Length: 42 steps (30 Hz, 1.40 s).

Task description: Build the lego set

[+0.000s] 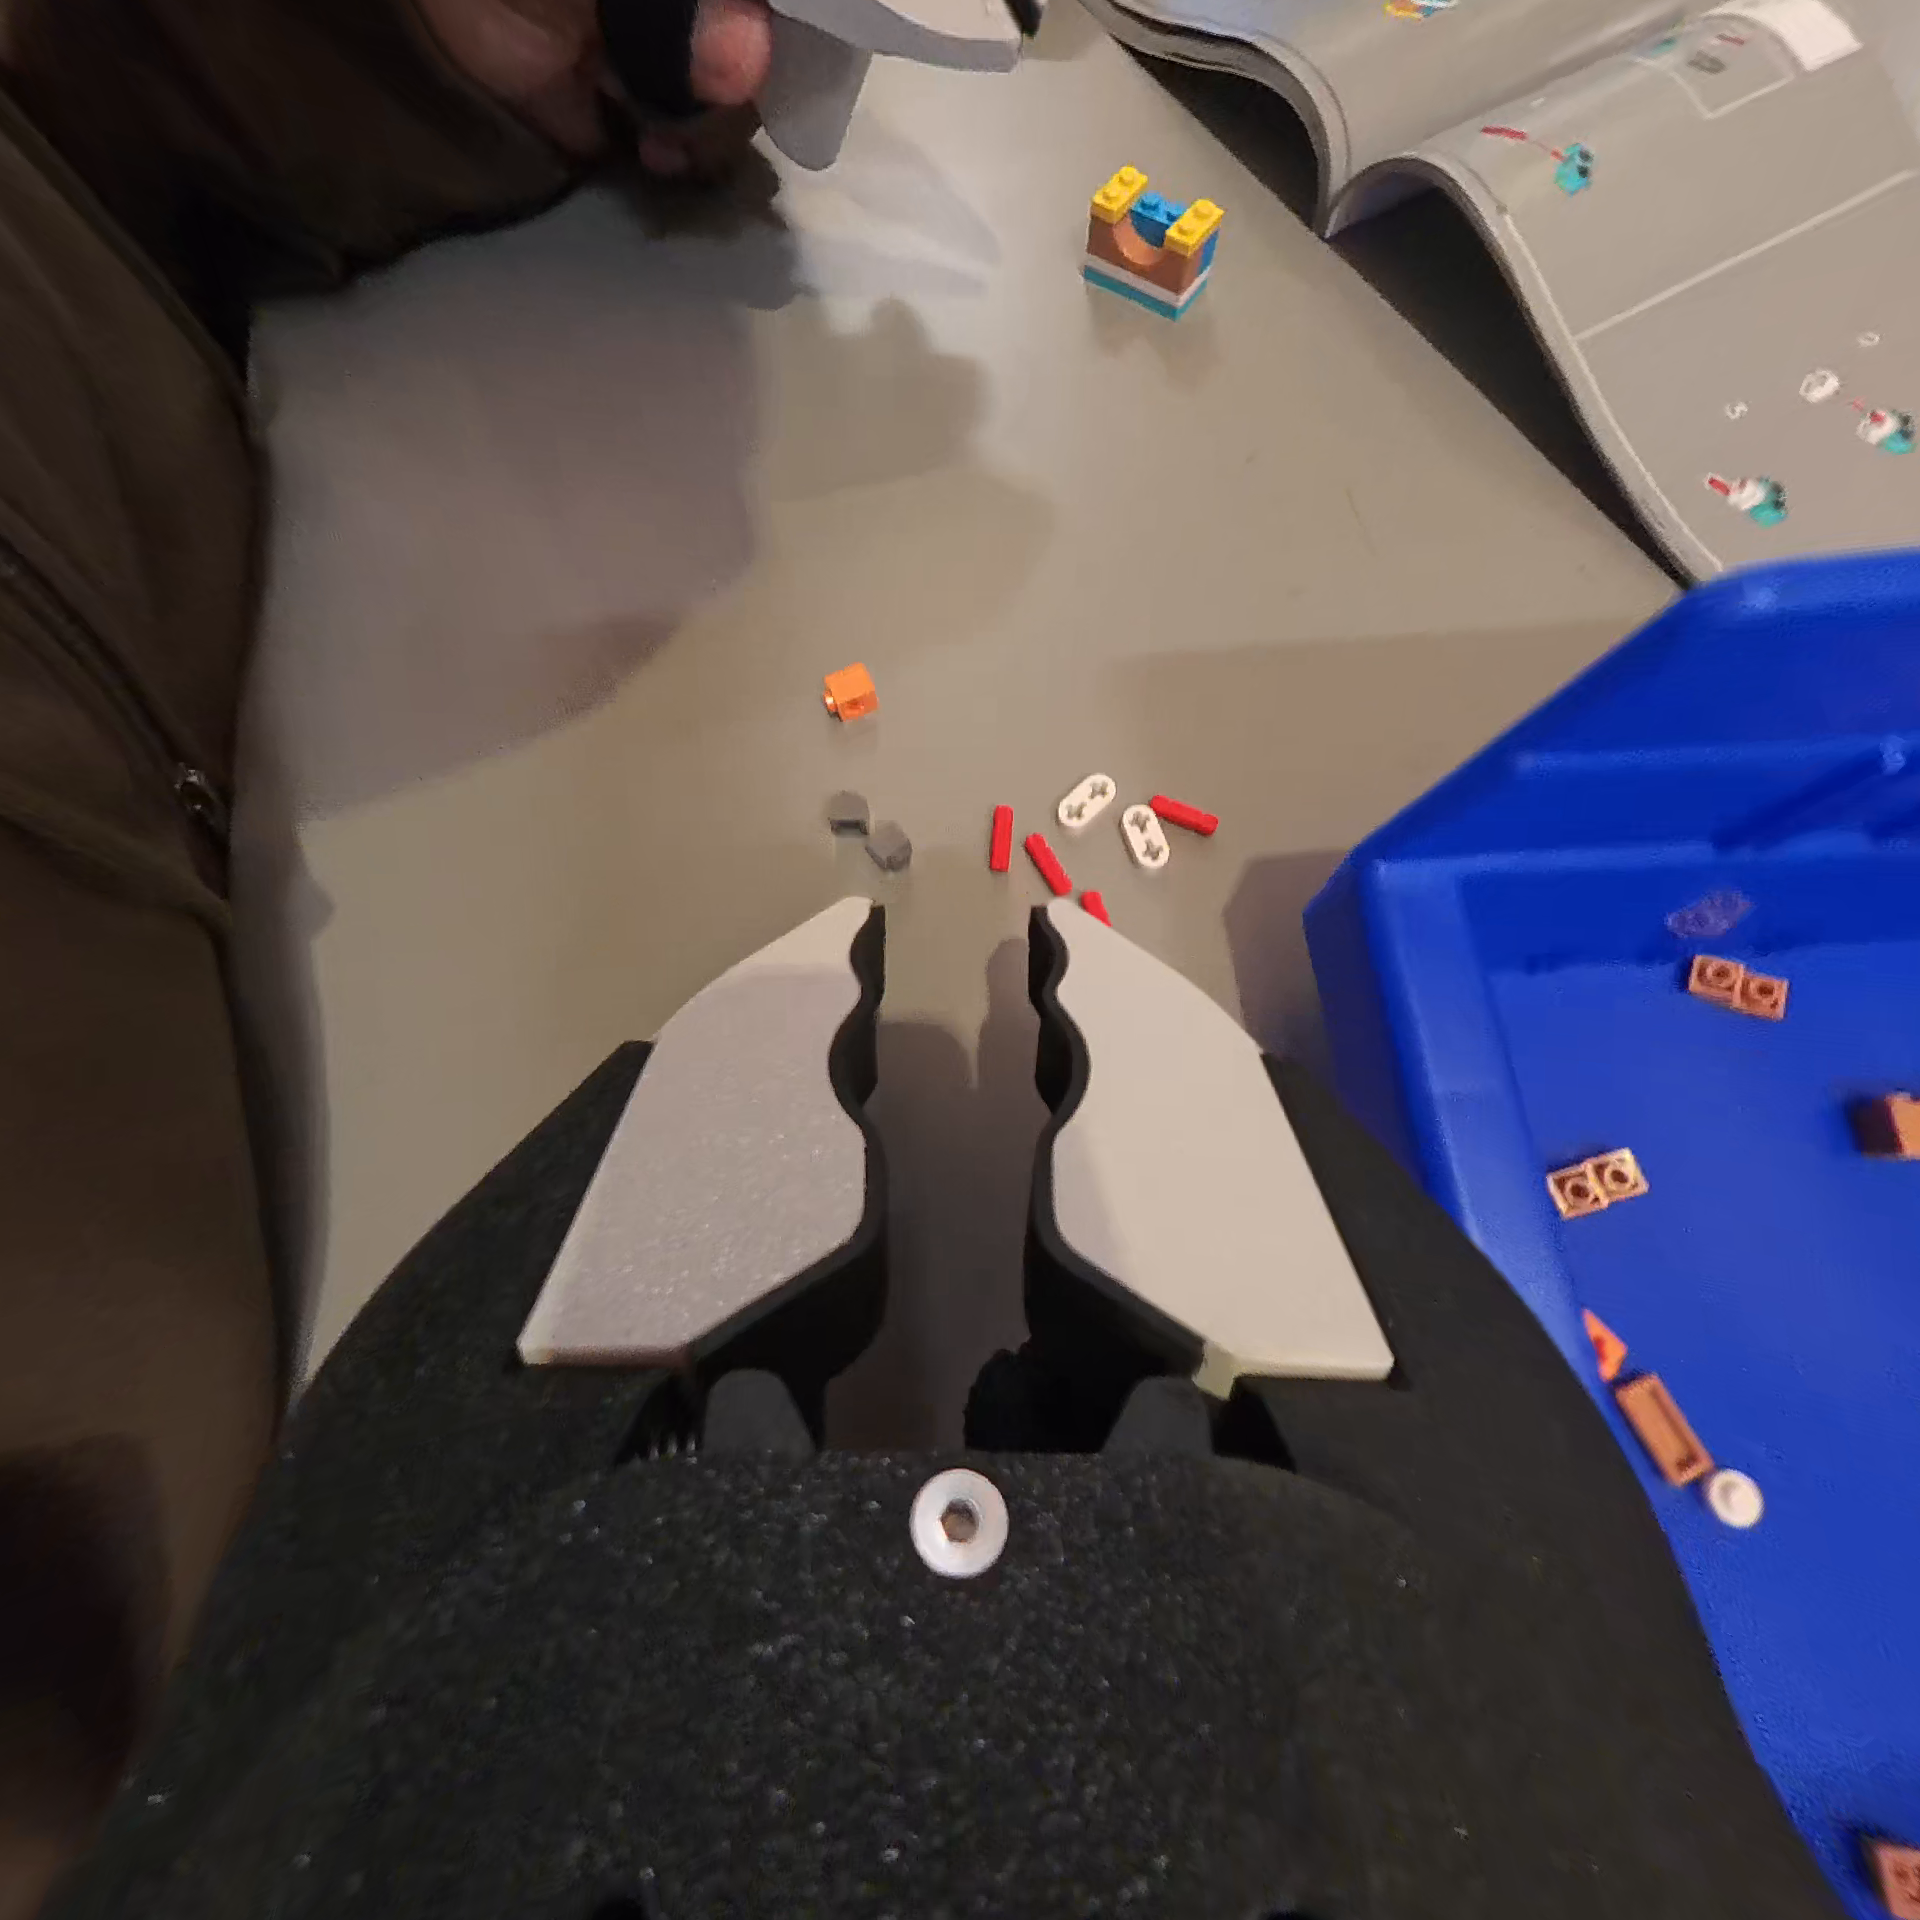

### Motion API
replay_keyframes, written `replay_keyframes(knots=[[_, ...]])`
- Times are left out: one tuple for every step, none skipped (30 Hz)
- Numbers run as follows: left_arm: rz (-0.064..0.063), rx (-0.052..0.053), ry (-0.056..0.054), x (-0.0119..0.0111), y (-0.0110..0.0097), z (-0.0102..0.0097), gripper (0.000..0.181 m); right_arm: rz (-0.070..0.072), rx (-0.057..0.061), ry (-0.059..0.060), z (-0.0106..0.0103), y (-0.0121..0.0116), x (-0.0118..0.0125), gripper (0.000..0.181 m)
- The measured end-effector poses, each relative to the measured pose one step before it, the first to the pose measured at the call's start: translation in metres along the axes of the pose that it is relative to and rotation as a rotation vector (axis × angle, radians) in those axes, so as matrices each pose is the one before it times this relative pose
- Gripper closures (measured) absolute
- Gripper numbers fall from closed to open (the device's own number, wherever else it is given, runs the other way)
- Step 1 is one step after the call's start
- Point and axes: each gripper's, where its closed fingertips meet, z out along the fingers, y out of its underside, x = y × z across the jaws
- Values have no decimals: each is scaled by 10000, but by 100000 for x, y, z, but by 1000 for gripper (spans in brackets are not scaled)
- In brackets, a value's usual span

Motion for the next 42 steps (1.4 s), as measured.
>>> replay_keyframes(knots=[[109,-47,22,90,-29,323,174,90,42,40,-155,367,4,155],[108,-51,16,100,-36,306,174,50,44,31,-121,375,15,154],[104,-37,2,72,-37,269,174,34,56,2,-92,379,-16,154],[94,-18,-25,40,-56,233,174,56,75,-29,-62,348,-23,154],[78,-7,-41,21,-52,194,174,87,118,-71,-81,194,-28,154],[59,-3,-59,-12,-53,167,174,59,240,-78,-233,-192,-55,155],[37,-9,-74,-46,-45,151,174,-2,328,-35,-343,-389,-28,155],[16,-28,-72,-58,-12,131,174,34,137,-72,-376,-218,-43,156],[8,-43,-60,-45,13,112,174,15,-149,-47,-555,-89,45,155],[17,-37,-55,-34,30,72,174,-232,-294,94,-1004,-280,295,154],[26,-22,-43,-19,18,31,174,-544,-278,280,-1558,-706,749,154],[13,-3,-19,-14,-4,4,174,-718,-327,418,-1965,-961,1396,156],[-8,17,1,-7,-18,-18,174,-839,-474,468,-2062,-878,2132,158],[-21,12,11,-4,-8,-19,174,-991,-569,446,-1706,-456,2856,159],[-21,-11,17,-3,9,3,174,-984,-609,377,-882,276,3450,163],[-9,-32,14,11,35,30,174,-681,-810,97,271,1363,3535,165],[25,-24,7,24,24,10,174,-268,-1092,-268,1284,2238,3136,163],[65,3,3,78,-2,-24,174,-80,-1042,-351,1859,2201,2749,159],[69,10,-16,70,13,-64,174,-82,-698,-351,2061,1527,2179,159],[55,-5,-22,41,37,-94,174,-108,-355,-360,1968,719,1492,159],[45,5,-44,8,40,-122,174,-176,-266,-275,1769,367,1040,160],[33,46,-56,-47,0,-151,174,-234,-335,-241,1589,363,625,160],[11,66,-35,-50,-28,-157,174,-247,-365,-223,1387,380,273,160],[-18,75,-10,-56,-45,-128,174,-247,-291,-90,1164,308,170,160],[-64,73,20,-47,-81,-76,174,-207,-236,-9,942,302,82,160],[-103,10,33,-61,-15,-6,174,-120,-226,27,716,339,62,160],[-114,-59,52,-58,60,59,174,-20,-135,89,477,278,126,159],[-104,-85,54,-42,97,95,174,60,87,125,172,-19,151,158],[-75,-76,40,-35,81,75,174,112,192,-1,-21,-204,-2,159],[-31,-46,18,-7,53,43,174,133,52,-40,4,-72,-40,159],[13,-19,6,21,19,16,174,19,8,56,-3,-55,19,159],[45,-4,0,50,5,4,174,-74,-37,94,-18,-69,2,159],[65,4,-7,57,-3,-12,174,-116,-76,74,-20,-72,-49,160],[75,13,-8,68,-6,-14,174,-146,-45,77,-33,-142,-30,160],[67,25,-7,61,-31,-30,174,-139,1,50,-5,-208,-43,160],[44,27,-6,40,-27,-24,174,-101,-38,28,84,-129,-17,161],[19,17,-7,5,-14,-28,174,-62,-129,-6,183,23,5,161],[-6,3,-10,-10,4,-17,174,-21,-186,-10,262,155,30,161],[-16,11,-7,-20,-8,-21,174,13,-137,38,238,128,114,160],[-18,7,-8,-30,-1,-22,174,26,-23,23,99,-5,112,161],[-9,15,-5,-13,-16,-19,174,52,27,-49,10,-53,37,162],[-1,12,0,-3,-17,-14,174,66,33,-51,-18,-29,18,162]])
